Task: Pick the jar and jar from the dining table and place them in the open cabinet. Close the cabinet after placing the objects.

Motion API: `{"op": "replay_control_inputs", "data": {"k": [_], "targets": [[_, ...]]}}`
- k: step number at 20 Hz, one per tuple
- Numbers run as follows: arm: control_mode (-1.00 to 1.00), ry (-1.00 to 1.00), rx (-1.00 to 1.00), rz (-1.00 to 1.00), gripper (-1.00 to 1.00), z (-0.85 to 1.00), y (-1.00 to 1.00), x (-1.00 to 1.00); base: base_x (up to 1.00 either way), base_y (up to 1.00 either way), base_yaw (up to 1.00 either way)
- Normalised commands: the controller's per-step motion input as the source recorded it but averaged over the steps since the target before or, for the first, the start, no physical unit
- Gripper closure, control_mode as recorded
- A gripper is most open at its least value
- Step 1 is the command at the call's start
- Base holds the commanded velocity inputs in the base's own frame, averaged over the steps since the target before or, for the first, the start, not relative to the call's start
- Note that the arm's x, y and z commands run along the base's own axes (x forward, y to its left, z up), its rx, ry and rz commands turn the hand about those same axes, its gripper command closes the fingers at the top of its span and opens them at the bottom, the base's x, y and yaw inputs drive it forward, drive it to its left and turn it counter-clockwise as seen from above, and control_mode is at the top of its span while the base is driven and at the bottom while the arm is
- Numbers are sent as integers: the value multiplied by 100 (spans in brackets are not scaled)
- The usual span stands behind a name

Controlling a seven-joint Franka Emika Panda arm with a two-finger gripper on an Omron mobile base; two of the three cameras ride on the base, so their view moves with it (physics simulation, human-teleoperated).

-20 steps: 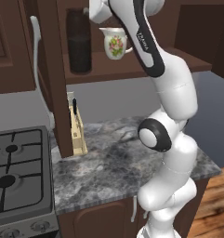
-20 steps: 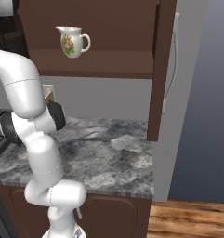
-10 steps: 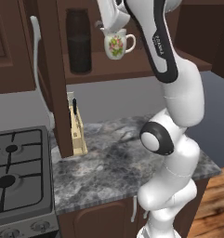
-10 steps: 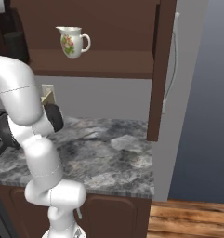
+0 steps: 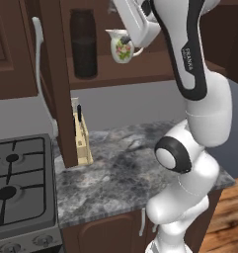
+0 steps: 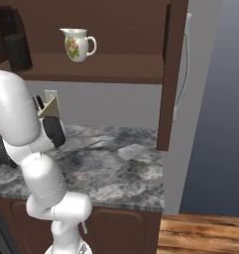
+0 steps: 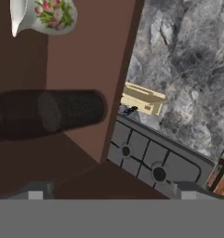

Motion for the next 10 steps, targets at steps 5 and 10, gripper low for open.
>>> {"op": "replay_control_inputs", "data": {"k": [5, 10], "targets": [[-100, 10, -16, 8, -100, -13, -18, -60, 0, 0, 0], [-100, 8, -14, 11, -100, -23, -16, -57, 0, 0, 0]]}}
